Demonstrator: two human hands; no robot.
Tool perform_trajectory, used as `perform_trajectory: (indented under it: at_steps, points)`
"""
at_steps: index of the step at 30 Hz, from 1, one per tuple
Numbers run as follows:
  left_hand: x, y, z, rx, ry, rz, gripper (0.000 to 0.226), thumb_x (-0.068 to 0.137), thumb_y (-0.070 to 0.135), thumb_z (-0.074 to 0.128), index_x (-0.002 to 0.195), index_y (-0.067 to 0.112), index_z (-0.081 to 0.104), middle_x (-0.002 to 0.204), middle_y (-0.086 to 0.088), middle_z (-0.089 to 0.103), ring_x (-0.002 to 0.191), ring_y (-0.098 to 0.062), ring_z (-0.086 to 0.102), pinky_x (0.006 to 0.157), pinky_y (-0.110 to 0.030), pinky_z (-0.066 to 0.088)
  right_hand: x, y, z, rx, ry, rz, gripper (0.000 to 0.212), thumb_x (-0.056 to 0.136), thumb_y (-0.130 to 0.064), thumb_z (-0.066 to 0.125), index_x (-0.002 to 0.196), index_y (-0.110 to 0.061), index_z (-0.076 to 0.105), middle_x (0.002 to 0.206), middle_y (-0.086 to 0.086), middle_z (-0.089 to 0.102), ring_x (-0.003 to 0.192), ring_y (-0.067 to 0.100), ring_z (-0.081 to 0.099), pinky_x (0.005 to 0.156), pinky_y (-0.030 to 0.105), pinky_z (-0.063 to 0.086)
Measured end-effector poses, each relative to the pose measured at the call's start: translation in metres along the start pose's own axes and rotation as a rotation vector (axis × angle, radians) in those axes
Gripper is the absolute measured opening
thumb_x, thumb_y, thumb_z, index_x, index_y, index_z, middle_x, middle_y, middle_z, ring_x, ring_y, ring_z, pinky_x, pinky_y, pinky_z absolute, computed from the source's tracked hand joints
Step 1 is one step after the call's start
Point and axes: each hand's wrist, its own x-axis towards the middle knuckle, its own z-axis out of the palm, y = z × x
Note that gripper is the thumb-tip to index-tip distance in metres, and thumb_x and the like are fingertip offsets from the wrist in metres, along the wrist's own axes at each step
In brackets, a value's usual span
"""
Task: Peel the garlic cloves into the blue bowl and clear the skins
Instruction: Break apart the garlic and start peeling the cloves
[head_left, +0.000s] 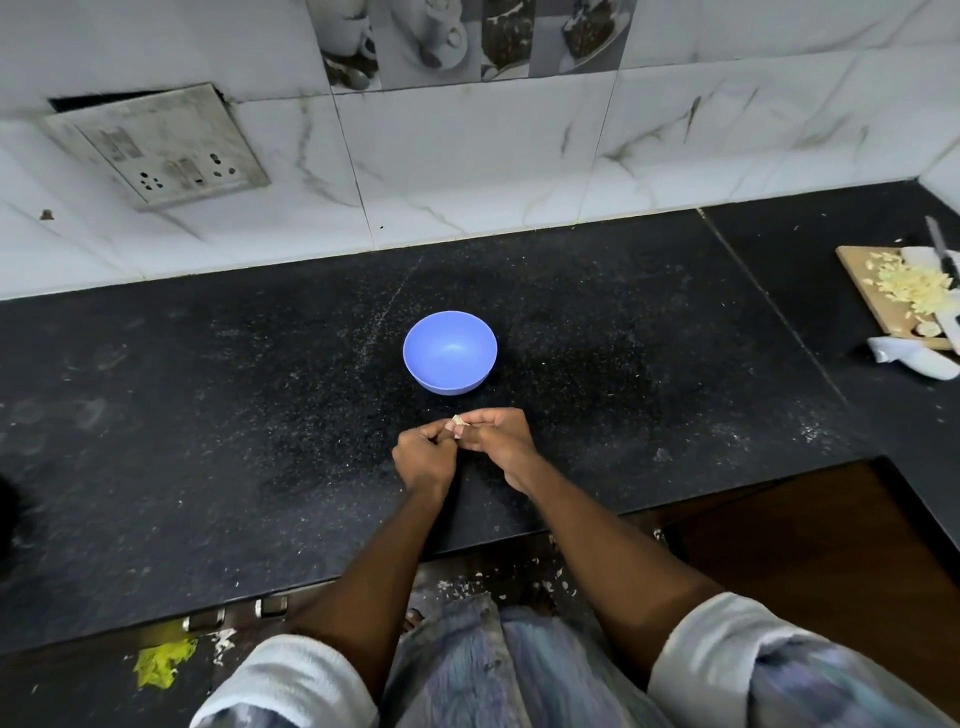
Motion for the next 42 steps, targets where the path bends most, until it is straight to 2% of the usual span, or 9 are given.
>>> perform_trajectory:
  at_steps: [4, 12, 15, 18, 25, 30, 36, 40, 42]
  points:
    - [0.008, -0.002, -0.001, -0.067, -0.068, -0.042, 0.013, 0.095, 0.024, 0.077, 0.105, 0.020, 0.085, 0.096, 0.002, 0.082, 0.093, -0.013, 0.076, 0.088, -0.028, 0.058, 0.007, -0.003, 0.002, -0.057, 0.021, 0.024, 0.019, 0.091, 0.000, 0.075, 0.109, 0.004, 0.075, 0.100, 0.016, 0.078, 0.095, 0.024, 0.077, 0.082, 0.027, 0.062]
    - [0.010, -0.004, 0.002, -0.161, -0.066, -0.145, 0.022, 0.083, 0.043, 0.089, 0.095, 0.025, 0.087, 0.081, 0.008, 0.081, 0.082, -0.007, 0.077, 0.083, -0.028, 0.061, 0.011, -0.002, 0.011, -0.296, 0.055, -0.075, 0.017, 0.092, 0.003, 0.065, 0.102, 0.000, 0.079, 0.092, 0.014, 0.078, 0.083, 0.020, 0.076, 0.072, 0.025, 0.063]
    - [0.011, -0.004, 0.003, -0.171, -0.073, -0.155, 0.024, 0.081, 0.041, 0.091, 0.098, 0.024, 0.086, 0.083, 0.007, 0.081, 0.083, -0.006, 0.077, 0.083, -0.027, 0.062, 0.013, 0.002, 0.011, -0.370, 0.067, -0.092, 0.023, 0.089, 0.003, 0.062, 0.095, -0.006, 0.082, 0.085, 0.009, 0.079, 0.086, 0.023, 0.077, 0.079, 0.036, 0.065]
    - [0.015, -0.002, 0.004, -0.106, -0.059, -0.159, 0.012, 0.086, 0.032, 0.087, 0.096, 0.023, 0.087, 0.084, 0.003, 0.082, 0.083, -0.009, 0.076, 0.085, -0.031, 0.062, 0.016, 0.002, 0.013, -0.377, 0.095, -0.067, 0.020, 0.093, -0.001, 0.062, 0.098, -0.006, 0.081, 0.086, 0.009, 0.079, 0.084, 0.022, 0.078, 0.081, 0.040, 0.065]
    - [0.010, 0.006, 0.011, 0.015, 0.007, -0.131, 0.015, 0.094, 0.031, 0.077, 0.100, 0.021, 0.086, 0.092, -0.003, 0.082, 0.087, -0.018, 0.073, 0.084, -0.030, 0.057, 0.016, -0.003, 0.016, -0.485, 0.178, -0.088, 0.025, 0.095, -0.003, 0.057, 0.093, -0.009, 0.081, 0.092, 0.002, 0.079, 0.090, 0.013, 0.075, 0.088, 0.033, 0.062]
    - [0.017, 0.001, 0.007, 0.081, -0.019, -0.098, 0.028, 0.096, 0.031, 0.070, 0.077, 0.013, 0.079, 0.076, -0.007, 0.076, 0.080, -0.026, 0.072, 0.077, -0.037, 0.058, 0.014, -0.004, 0.016, -0.537, 0.211, -0.096, 0.012, 0.087, -0.009, 0.066, 0.089, -0.014, 0.077, 0.091, 0.001, 0.077, 0.089, 0.017, 0.072, 0.082, 0.034, 0.061]
    - [0.021, -0.002, 0.003, 0.001, -0.042, -0.101, 0.024, 0.100, 0.026, 0.064, 0.089, 0.017, 0.083, 0.081, -0.001, 0.077, 0.081, -0.019, 0.068, 0.075, -0.030, 0.050, 0.012, -0.003, 0.012, -0.245, 0.214, -0.006, 0.019, 0.086, 0.011, 0.059, 0.088, -0.002, 0.073, 0.094, 0.017, 0.074, 0.083, 0.023, 0.077, 0.075, 0.035, 0.065]
    - [0.024, -0.008, 0.002, -0.064, -0.145, -0.108, 0.019, 0.099, 0.032, 0.064, 0.099, 0.023, 0.080, 0.088, 0.001, 0.079, 0.087, -0.024, 0.074, 0.084, -0.038, 0.060, 0.012, -0.005, 0.006, -0.129, 0.218, -0.002, 0.018, 0.085, 0.013, 0.058, 0.090, 0.003, 0.072, 0.096, 0.022, 0.073, 0.085, 0.028, 0.077, 0.076, 0.036, 0.065]
    - [0.024, -0.010, 0.003, -0.082, -0.189, -0.097, 0.018, 0.099, 0.035, 0.065, 0.101, 0.022, 0.077, 0.088, -0.001, 0.079, 0.082, -0.020, 0.074, 0.080, -0.038, 0.061, 0.011, -0.006, 0.004, -0.131, 0.225, -0.001, 0.015, 0.084, 0.011, 0.062, 0.091, 0.003, 0.073, 0.093, 0.021, 0.074, 0.081, 0.025, 0.076, 0.075, 0.035, 0.065]
